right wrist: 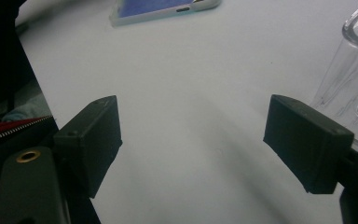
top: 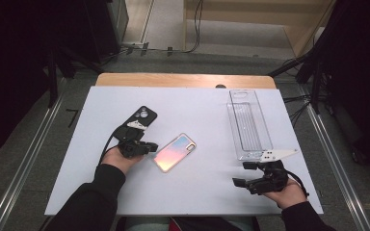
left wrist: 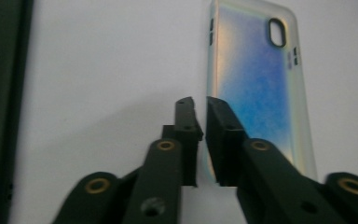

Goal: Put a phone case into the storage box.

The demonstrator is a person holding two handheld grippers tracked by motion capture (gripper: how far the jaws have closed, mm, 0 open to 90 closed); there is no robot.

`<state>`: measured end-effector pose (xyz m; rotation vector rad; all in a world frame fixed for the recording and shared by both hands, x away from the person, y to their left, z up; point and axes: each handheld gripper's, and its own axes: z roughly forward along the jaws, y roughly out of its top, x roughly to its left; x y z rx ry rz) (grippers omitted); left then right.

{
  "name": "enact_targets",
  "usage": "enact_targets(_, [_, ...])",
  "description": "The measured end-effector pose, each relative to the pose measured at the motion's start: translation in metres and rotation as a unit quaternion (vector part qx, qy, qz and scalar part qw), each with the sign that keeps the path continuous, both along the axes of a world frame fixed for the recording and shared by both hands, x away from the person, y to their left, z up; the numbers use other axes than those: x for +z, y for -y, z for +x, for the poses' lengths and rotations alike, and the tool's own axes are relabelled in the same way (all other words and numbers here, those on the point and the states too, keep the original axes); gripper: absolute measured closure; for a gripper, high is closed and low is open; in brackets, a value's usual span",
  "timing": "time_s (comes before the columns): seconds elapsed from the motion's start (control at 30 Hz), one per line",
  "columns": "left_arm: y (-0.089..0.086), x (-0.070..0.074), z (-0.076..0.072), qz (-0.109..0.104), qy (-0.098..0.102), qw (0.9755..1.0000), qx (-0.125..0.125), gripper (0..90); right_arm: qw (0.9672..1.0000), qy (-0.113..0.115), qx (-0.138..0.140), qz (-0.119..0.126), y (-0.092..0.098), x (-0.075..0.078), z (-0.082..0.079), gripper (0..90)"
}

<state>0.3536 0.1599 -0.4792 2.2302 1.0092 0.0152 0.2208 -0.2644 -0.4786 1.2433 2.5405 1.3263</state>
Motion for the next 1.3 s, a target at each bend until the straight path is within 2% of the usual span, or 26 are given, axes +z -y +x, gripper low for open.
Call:
enact_targets(0.03, [0.0, 0.0, 0.0, 0.0, 0.0, 1.0, 0.0, 76.9, 1.0, 0.0, 0.0, 0.0, 0.0, 0.0, 0.0, 17.0])
enact_targets(0.07, [-0.002, 0.003, -0.002, -0.01, 0.005, 0.9999, 0.002, 76.9, 1.0, 0.0, 0.0, 0.001, 0.0, 0.0, 0.0, 17.0])
enact_targets(0.17, [-0.009, 0.012, -0.007, -0.04, 0.003, 0.9992, 0.0, 62.6, 1.0, 0.001, 0.003, 0.004, -0.002, 0.0, 0.001, 17.0])
enact_targets(0.2, [-0.013, 0.016, -0.012, -0.056, 0.004, 0.9984, -0.006, 57.8, 1.0, 0.001, 0.008, 0.003, -0.004, 0.0, 0.001, 17.0])
enact_targets(0.27, [-0.014, 0.018, -0.015, -0.063, 0.009, 0.9979, -0.009, 50.8, 0.9999, 0.002, 0.01, 0.004, -0.006, 0.0, 0.002, 17.0])
enact_targets(0.3, [-0.016, 0.019, -0.019, -0.067, 0.01, 0.9976, -0.012, 50.8, 0.9999, 0.002, 0.01, 0.004, -0.006, 0.0, 0.002, 17.0])
enact_targets(0.33, [-0.017, 0.021, -0.025, -0.073, 0.007, 0.9971, -0.021, 45.9, 0.9999, 0.007, 0.014, 0.005, -0.007, 0.001, 0.003, 17.0])
enact_targets(0.53, [-0.019, 0.025, -0.042, -0.086, 0.014, 0.9955, -0.038, 37.5, 0.9998, 0.007, 0.016, 0.005, -0.008, 0.001, 0.006, 17.0])
enact_targets(0.67, [-0.022, 0.027, -0.054, -0.107, 0.022, 0.9932, -0.041, 34.5, 0.9998, 0.004, 0.019, 0.01, -0.007, 0.001, 0.009, 17.0])
enact_targets(0.83, [-0.023, 0.026, -0.061, -0.113, 0.022, 0.9924, -0.043, 34.4, 0.9998, 0.002, 0.018, 0.011, -0.007, 0.001, 0.009, 17.0])
enact_targets(1.0, [-0.024, 0.024, -0.071, -0.111, 0.032, 0.9921, -0.051, 34.4, 0.9998, 0.003, 0.016, 0.012, -0.007, 0.001, 0.008, 17.0])
enact_targets(1.17, [-0.026, 0.023, -0.082, -0.115, 0.024, 0.9914, -0.058, 34.3, 0.9998, 0.002, 0.01, 0.014, -0.007, 0.0, 0.007, 17.0])
enact_targets(1.3, [-0.032, 0.023, -0.09, -0.103, 0.029, 0.9923, -0.062, 32.5, 0.9998, 0.002, 0.006, 0.018, -0.006, 0.0, 0.007, 17.0])
